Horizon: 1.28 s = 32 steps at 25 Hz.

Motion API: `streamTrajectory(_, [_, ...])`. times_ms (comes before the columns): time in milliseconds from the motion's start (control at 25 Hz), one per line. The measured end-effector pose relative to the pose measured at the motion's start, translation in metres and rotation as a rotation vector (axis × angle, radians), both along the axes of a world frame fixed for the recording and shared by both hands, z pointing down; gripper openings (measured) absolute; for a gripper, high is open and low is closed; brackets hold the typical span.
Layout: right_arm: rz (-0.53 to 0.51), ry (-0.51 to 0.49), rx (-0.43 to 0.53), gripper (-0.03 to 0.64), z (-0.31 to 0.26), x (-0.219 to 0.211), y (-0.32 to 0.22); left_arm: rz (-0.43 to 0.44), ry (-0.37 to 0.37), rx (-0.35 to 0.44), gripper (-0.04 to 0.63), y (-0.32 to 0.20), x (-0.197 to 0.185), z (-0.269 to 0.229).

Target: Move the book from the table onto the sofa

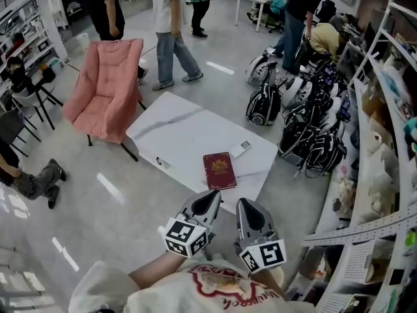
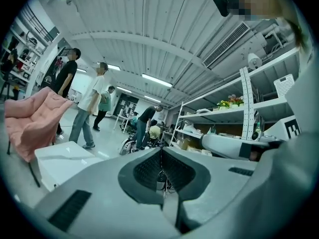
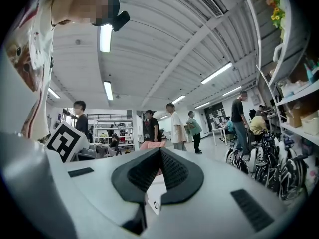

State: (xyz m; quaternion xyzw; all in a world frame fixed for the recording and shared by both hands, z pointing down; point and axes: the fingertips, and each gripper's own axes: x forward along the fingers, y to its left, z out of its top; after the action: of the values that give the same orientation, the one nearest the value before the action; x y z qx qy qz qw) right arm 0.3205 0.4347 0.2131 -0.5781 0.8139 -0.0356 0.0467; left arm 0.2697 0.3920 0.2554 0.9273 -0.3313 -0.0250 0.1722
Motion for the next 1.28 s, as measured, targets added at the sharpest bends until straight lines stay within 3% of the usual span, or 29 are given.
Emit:
streamTrajectory(400, [0.024, 0.002, 0.018, 0.0, 0.004, 0.0, -0.035, -0.02, 0.028, -0.004, 0.005, -0.037, -0.015, 0.009])
streamTrajectory(600, [0.023, -0.006, -0.024, 0.002, 0.02, 0.006, -0.05, -0.021, 0.012, -0.073, 0.005, -0.055, -0.011, 0.033])
streamTrajectory(960, [-0.03, -0.011, -0.029, 0.002, 0.03, 0.043, -0.142, -0.051, 0.009, -0.077, 0.005, -0.145, 0.029, 0.043])
streamTrajectory(1280, [-0.092, -0.003, -0.004, 0.0, 0.02, 0.101, -0.242, -0.109, -0.005, -0.008, 0.005, -0.239, 0.084, 0.026])
